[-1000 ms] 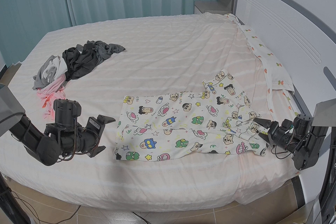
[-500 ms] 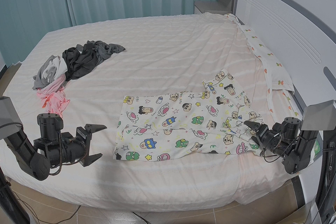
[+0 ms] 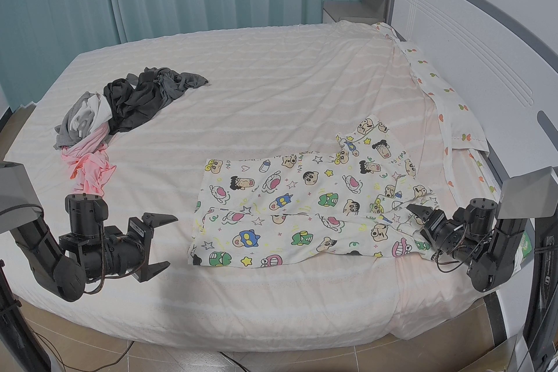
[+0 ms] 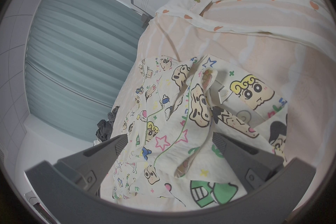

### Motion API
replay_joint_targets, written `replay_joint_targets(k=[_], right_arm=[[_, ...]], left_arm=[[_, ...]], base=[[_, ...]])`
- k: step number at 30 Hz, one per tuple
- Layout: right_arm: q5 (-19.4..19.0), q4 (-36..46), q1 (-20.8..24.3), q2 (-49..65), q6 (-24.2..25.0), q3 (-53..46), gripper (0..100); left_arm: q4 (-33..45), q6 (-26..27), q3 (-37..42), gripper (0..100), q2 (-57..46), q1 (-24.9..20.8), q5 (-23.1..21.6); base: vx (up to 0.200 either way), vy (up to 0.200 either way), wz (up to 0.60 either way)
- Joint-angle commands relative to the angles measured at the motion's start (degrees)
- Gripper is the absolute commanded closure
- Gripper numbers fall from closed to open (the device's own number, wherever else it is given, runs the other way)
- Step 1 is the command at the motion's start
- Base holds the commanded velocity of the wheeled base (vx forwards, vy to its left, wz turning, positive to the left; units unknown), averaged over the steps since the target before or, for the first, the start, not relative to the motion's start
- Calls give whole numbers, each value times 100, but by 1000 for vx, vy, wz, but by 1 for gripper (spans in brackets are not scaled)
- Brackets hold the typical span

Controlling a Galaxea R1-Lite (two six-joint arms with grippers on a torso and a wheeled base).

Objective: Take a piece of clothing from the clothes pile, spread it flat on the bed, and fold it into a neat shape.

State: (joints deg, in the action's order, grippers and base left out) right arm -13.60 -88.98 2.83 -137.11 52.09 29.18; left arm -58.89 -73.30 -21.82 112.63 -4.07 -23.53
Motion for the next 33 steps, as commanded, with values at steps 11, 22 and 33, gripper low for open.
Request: replay_joint_targets(k=[11, 22, 33], right_arm=[[25, -49, 7, -536, 3, 509, 100], [165, -67, -2, -361, 12, 465, 100], [200, -67, -10, 9, -15, 184, 100]], left_arm=[[1, 0, 2, 0, 66, 3, 41], [1, 0, -6, 0, 75, -6, 41], [1, 0, 2, 0, 75, -6, 50]], base=[[0, 0, 0], [0, 0, 0], [0, 0, 0]])
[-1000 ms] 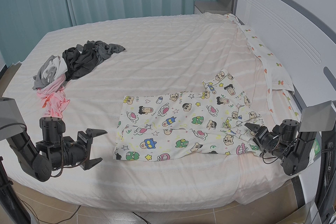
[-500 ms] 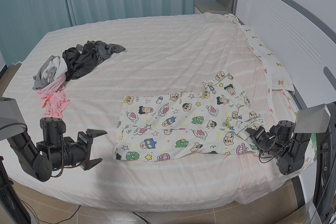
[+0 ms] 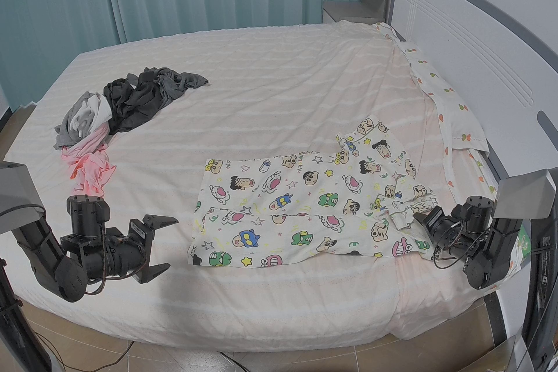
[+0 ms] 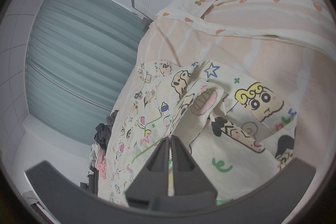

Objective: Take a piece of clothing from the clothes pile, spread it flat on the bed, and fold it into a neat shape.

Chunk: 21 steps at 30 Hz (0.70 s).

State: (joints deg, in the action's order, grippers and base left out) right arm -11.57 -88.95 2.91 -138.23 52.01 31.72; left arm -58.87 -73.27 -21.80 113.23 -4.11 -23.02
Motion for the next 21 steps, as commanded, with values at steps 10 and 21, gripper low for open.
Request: replay_joint_targets(k=[10, 21], right_arm=[[-12, -43, 104, 648, -15, -245, 100], [-3, 1003, 218, 1536, -41, 10, 100]], left_arm=[[-2, -4, 0, 0, 15, -2, -1], [-2, 5, 0, 0, 15, 7, 8]], base=[[0, 0, 0], [0, 0, 0]])
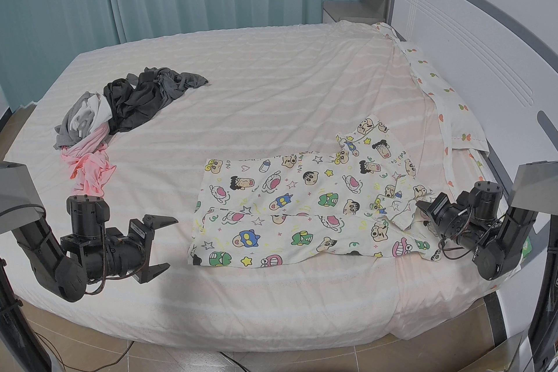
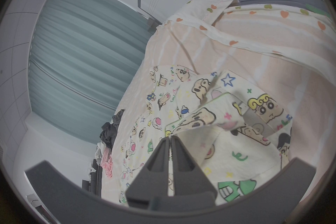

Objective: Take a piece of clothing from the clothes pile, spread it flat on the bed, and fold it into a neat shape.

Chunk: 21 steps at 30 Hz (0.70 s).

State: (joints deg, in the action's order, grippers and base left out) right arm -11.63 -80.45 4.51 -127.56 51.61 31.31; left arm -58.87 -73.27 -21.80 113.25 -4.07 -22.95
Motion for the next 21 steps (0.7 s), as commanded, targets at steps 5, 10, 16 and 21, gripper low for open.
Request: replay_joint_targets(k=[5, 10, 16, 21], right_arm=[[3, 750, 94, 873, -2, 262, 100], [12, 1321, 217, 1216, -11, 324, 100], [161, 2015, 305, 1524, -11, 605, 100], [231, 2534, 419, 1805, -11, 596, 100]], left_arm=[[-2, 5, 0, 0, 13, -6, 2], [-2, 5, 0, 0, 13, 3, 2], [-2, 5, 0, 0, 13, -6, 2], [-2, 5, 0, 0, 22, 3, 2]], base=[[0, 0, 0], [0, 0, 0], [0, 0, 0], [0, 0, 0]])
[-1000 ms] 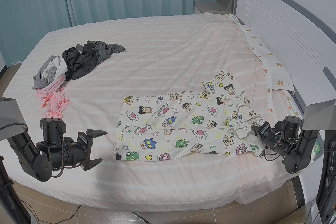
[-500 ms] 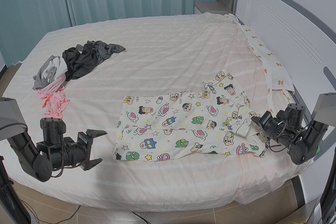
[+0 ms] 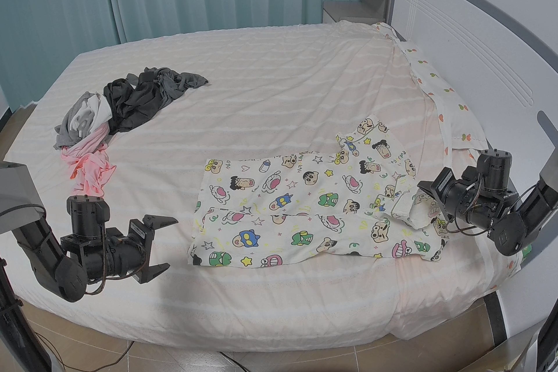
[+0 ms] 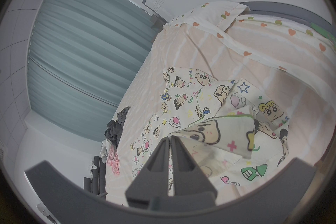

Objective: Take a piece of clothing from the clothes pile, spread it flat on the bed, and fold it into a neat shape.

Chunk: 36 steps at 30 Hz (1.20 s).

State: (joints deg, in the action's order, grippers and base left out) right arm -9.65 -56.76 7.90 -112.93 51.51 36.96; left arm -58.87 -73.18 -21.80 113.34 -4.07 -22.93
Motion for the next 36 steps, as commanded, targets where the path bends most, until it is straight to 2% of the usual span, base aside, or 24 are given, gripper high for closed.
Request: replay_joint_targets(k=[1, 9, 17, 28, 36], right_arm=[[51, 227, 89, 377, 0, 30, 100], [60, 921, 212, 650, 0, -198, 100], [60, 1167, 230, 817, 0, -532, 100], [51, 1132, 194, 272, 0, -646, 100], [60, 772, 1, -176, -18, -699, 100]], left_arm=[[-2, -3, 0, 0, 13, 3, -1], [-2, -3, 0, 0, 13, -6, -1], [-2, -3, 0, 0, 13, -6, -1], [-2, -3, 9, 0, 13, -6, -1], [-2, -3, 9, 0, 13, -6, -1]], base=[[0, 0, 0], [0, 0, 0], [0, 0, 0], [0, 0, 0], [0, 0, 0]])
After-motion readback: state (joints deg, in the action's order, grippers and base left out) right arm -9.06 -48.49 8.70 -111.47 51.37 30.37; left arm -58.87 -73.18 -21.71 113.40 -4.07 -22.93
